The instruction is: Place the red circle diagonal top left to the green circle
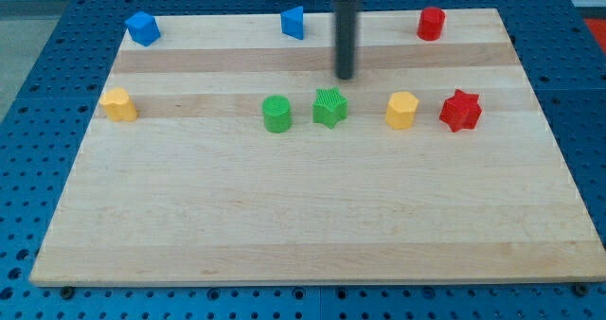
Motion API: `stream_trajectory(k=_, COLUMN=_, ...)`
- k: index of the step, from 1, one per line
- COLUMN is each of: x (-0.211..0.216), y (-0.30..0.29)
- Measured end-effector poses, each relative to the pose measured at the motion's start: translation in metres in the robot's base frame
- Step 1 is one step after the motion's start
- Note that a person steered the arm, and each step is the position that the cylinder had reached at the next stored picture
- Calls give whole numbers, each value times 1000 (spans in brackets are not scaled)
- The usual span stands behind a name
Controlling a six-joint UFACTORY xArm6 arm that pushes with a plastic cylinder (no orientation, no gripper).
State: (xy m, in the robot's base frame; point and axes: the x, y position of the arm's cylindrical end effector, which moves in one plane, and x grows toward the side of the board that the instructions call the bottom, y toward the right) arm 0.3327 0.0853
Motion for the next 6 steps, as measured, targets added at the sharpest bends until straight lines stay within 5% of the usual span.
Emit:
stream_trajectory(k=2, x=-20, y=217)
stream_trajectory(k=3, x=-65, y=245)
stream_trajectory(k=4, x=-116, y=241)
stream_trajectory(k=6, x=-124, y=152)
